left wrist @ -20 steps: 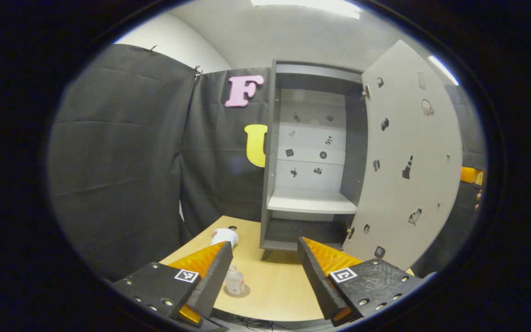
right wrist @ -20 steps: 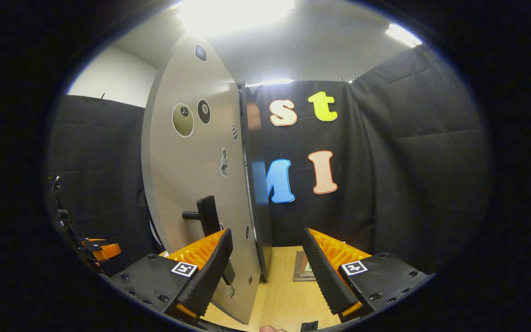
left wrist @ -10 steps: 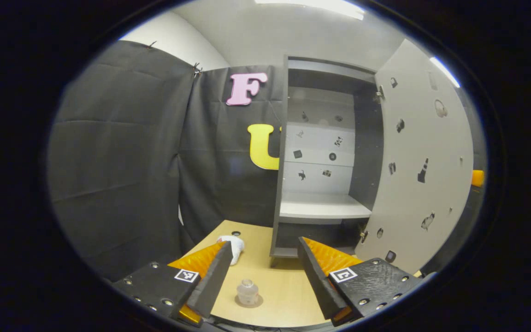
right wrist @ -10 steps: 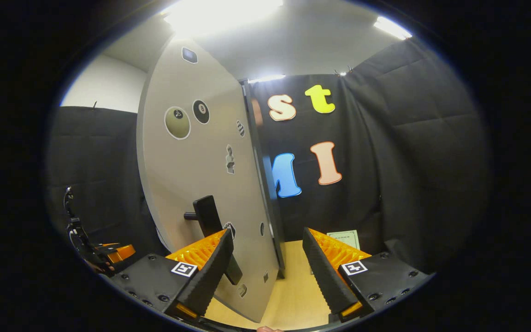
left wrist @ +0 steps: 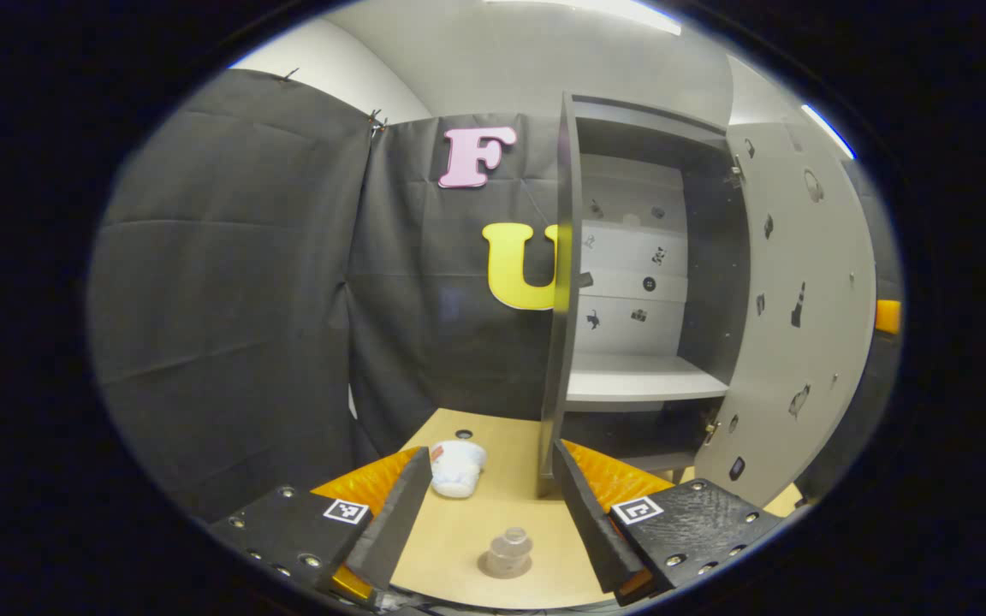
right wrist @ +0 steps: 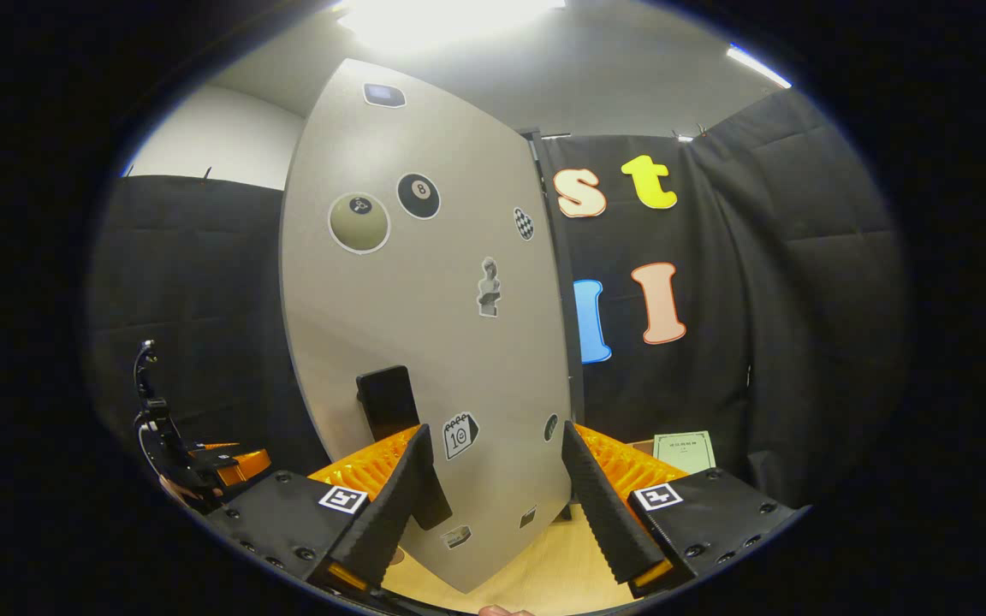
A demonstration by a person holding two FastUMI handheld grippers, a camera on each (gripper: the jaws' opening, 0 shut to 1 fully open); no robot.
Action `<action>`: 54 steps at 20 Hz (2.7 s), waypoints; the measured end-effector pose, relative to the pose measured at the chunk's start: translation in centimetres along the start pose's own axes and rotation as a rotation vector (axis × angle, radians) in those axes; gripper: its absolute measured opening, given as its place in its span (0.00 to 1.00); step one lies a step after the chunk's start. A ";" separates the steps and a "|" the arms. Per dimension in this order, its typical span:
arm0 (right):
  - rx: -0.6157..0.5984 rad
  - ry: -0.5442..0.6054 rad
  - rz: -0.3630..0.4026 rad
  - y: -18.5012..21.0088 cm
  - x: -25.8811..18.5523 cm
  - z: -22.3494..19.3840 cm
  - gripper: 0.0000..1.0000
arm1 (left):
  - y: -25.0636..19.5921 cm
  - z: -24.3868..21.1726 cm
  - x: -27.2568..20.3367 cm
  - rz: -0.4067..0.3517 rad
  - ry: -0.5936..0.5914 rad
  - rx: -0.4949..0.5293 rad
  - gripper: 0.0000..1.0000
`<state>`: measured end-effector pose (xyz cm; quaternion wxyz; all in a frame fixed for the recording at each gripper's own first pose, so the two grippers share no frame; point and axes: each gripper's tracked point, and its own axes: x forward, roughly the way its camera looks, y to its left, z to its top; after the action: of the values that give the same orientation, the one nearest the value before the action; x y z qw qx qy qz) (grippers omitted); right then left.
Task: Open the cabinet door with the right hand, grasp the bottle in the cabinet with the left hand and place it on the coaster, then close the cabinet door with the right hand.
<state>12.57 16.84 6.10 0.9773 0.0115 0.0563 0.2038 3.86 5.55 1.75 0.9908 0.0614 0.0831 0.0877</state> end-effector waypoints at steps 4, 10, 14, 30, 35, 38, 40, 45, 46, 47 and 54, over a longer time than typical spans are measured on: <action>0.031 0.000 0.055 2.1 1.2 -0.1 0.97 | 2.7 0.3 0.6 0.006 -0.009 -0.011 0.86; 0.009 -0.006 0.108 4.2 2.4 -0.3 0.97 | 6.3 -0.3 2.3 0.004 -0.014 -0.013 0.86; 0.000 -0.008 0.075 4.5 3.7 -0.5 0.97 | 7.6 -1.0 3.1 -0.053 -0.009 -0.014 0.86; -0.032 0.012 -0.134 -0.7 2.4 -1.2 0.98 | -2.1 1.3 6.5 -0.377 -0.118 -0.005 0.87; -0.008 -0.017 -0.152 -3.6 2.6 -0.4 0.98 | -5.2 2.7 4.6 -0.344 -0.147 0.013 0.86; 0.007 -0.031 -0.137 -6.3 2.0 0.2 0.97 | -7.0 3.0 3.6 -0.323 -0.129 -0.055 0.89; 0.021 -0.022 -0.116 -7.7 1.6 -0.1 0.97 | -8.3 3.5 2.8 -0.318 -0.128 -0.098 0.87; 0.039 -0.007 -0.053 -9.1 0.5 -0.8 0.97 | -9.6 3.6 1.4 -0.253 -0.110 -0.073 0.85; 0.049 0.000 -0.036 -9.4 0.2 -0.9 0.97 | -9.8 3.6 1.0 -0.234 -0.112 -0.066 0.85; 0.061 0.007 -0.021 -10.3 0.2 -0.6 0.97 | -10.0 3.7 0.6 -0.214 -0.113 -0.063 0.85; 0.070 0.000 0.094 -13.1 -0.9 -0.7 0.97 | -13.1 4.4 -3.1 -0.172 -0.160 -0.079 0.88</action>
<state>16.90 4.47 4.94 0.9657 0.0484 0.0627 0.2472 3.74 -8.27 4.77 0.9998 0.0216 0.0050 0.0002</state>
